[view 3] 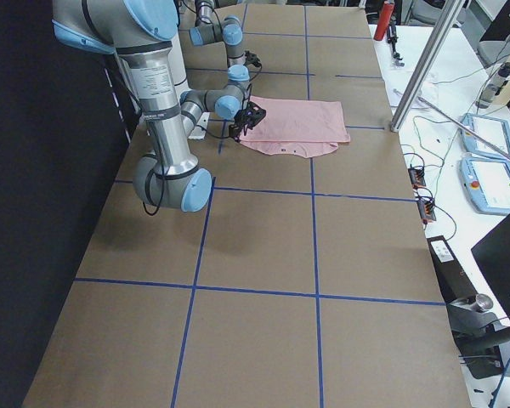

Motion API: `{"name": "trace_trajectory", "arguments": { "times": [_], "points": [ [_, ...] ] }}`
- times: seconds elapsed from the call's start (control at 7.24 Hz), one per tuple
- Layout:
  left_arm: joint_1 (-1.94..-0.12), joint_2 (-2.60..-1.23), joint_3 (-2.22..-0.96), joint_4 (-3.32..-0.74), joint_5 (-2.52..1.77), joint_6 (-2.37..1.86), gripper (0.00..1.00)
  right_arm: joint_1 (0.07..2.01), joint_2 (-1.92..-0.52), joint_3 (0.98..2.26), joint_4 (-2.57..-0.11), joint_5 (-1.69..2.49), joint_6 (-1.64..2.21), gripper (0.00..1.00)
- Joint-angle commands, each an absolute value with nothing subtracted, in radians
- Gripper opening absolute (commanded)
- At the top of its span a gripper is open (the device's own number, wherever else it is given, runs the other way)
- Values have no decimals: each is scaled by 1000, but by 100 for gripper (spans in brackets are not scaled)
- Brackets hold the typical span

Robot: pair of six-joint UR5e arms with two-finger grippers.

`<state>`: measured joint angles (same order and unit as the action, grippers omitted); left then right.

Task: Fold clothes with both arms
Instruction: 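Lower the right gripper to the shirt's near edge beside the left gripper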

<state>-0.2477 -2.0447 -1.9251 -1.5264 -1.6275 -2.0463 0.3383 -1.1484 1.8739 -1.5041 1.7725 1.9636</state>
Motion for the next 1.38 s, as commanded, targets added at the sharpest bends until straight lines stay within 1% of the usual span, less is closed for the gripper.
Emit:
{"name": "trace_trajectory", "arguments": {
  "times": [0.0, 0.55, 0.69, 1.11, 1.24],
  "points": [
    [-247, -2045, -1925, -1526, -1628, -2046, 0, 336, -1129, 1813, -1448, 1769, 2000, 100],
    [-245, -2045, -1927, -1526, -1628, -2049, 0, 324, -1134, 1799, -1448, 1770, 2005, 99],
    [-245, -2045, -1931, -1526, -1628, -2049, 0, 322, -1135, 1802, -1448, 1770, 2005, 97],
    [-245, -2045, -1940, -1526, -1628, -2049, 0, 321, -1138, 1799, -1450, 1770, 2005, 85],
    [-244, -2045, -1940, -1526, -1628, -2049, 0, 321, -1138, 1799, -1450, 1770, 2005, 70]
  ]
}}
